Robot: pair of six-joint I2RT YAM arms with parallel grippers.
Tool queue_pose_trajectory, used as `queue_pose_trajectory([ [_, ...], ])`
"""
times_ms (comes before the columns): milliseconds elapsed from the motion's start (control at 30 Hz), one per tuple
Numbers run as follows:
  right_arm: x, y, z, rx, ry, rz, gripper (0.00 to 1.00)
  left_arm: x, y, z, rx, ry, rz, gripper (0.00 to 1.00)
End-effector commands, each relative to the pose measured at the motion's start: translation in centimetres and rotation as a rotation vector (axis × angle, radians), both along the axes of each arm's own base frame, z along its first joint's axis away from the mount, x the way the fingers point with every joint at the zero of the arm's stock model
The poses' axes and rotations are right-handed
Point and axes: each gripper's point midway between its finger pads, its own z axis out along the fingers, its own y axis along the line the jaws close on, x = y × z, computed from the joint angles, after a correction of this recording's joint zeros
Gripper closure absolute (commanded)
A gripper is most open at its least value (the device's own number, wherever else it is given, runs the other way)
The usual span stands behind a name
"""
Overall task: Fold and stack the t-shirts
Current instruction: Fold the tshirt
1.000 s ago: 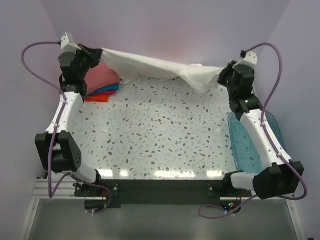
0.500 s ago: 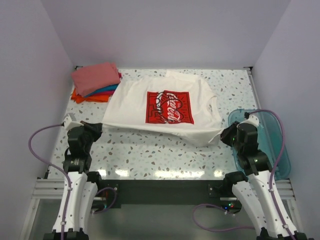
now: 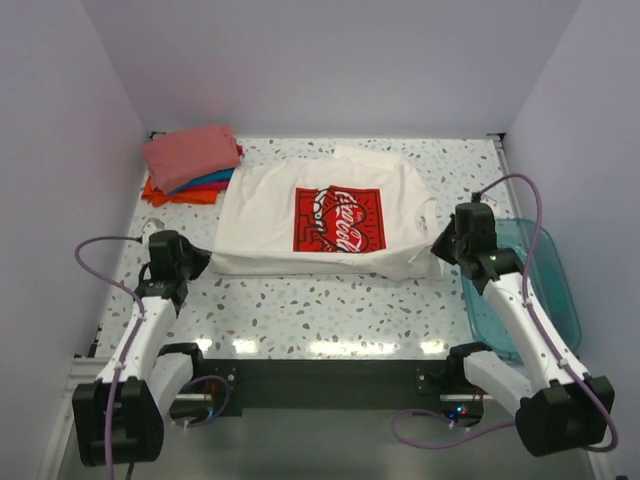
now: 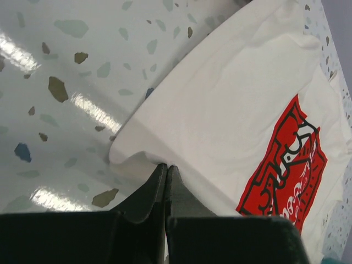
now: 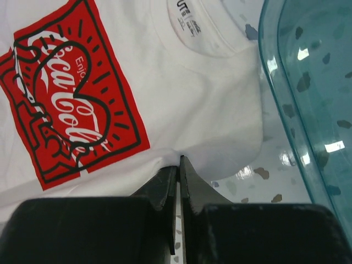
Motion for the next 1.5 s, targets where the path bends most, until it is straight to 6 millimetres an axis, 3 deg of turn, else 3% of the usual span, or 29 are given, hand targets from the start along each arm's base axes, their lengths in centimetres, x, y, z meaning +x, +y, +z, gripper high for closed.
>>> queue_pose_trajectory([
  [0,4.8,-0.5,2.9,-0.039,-0.102,-0.047,1.00,5.3,0.2,4.3,-0.001,-0.148,-0.001,1.00],
  [233,8.9,0.1,0.8,-0.040,-0.030,-0.047,1.00,9.6,-0.3,2.7,-0.021,-0.111,-0.050,1.00],
  [467,9.8,-0.4,-2.4,-0.043,0.044,-0.074,1.00,11.6,-0.6,1.3,-0.025,-0.093,-0.084,1.00],
  [633,10.2,-2.1,-4.4,-0.021,0.094,-0.107,1.00,12.4,-0.6,1.0,-0.015,-0.076,-0.097,1.00],
  [700,11.0,-1.8,-5.1,-0.001,0.122,-0.082,0.94,12.2,-0.1,0.7,-0.003,-0.053,-0.070,0.87],
  [733,11.2,-1.7,-5.3,-0.004,0.137,-0.061,0.88,12.0,-0.1,0.6,-0.005,-0.050,-0.067,0.71],
  [767,11.0,-1.6,-5.5,-0.005,0.167,-0.047,0.82,12.0,0.1,1.2,0.000,-0.063,-0.060,0.62],
  [800,11.2,-1.1,-5.6,0.007,0.180,-0.021,0.66,11.9,0.2,1.5,0.010,-0.069,-0.059,0.54],
  [867,11.6,-0.9,-5.0,0.004,0.175,0.002,0.49,11.4,0.6,2.6,0.034,-0.081,-0.043,0.40],
  [900,11.6,-1.0,-4.7,0.000,0.169,0.001,0.36,11.1,1.0,2.8,0.055,-0.082,-0.029,0.38],
  [967,11.4,-1.4,-3.8,-0.014,0.138,-0.010,0.29,9.7,1.6,3.1,0.076,-0.075,0.006,0.34],
  [1033,10.4,-1.4,-3.8,-0.011,0.142,-0.014,0.29,8.6,2.1,2.9,0.093,-0.062,0.041,0.34],
  [1067,10.1,-1.1,-3.1,-0.003,0.116,-0.009,0.30,7.6,1.7,2.6,0.096,-0.067,0.037,0.34],
  [1100,9.0,-0.8,-4.0,0.005,0.131,-0.001,0.31,6.5,1.3,1.7,0.095,-0.035,0.036,0.34],
  [1133,8.5,-0.3,-4.3,0.019,0.128,-0.003,0.33,6.0,1.2,2.0,0.106,-0.055,0.047,0.35],
  [1200,7.7,1.4,-4.1,0.024,0.094,0.033,0.35,4.4,-0.5,0.1,0.112,-0.019,0.024,0.36],
  [1300,5.6,2.7,-6.7,-0.007,0.142,0.047,0.37,2.9,-1.3,-1.9,0.114,0.022,0.026,0.37],
  [1467,4.8,4.1,-9.3,0.022,0.178,0.061,0.39,2.0,-1.7,-4.0,0.109,0.070,0.009,0.37],
])
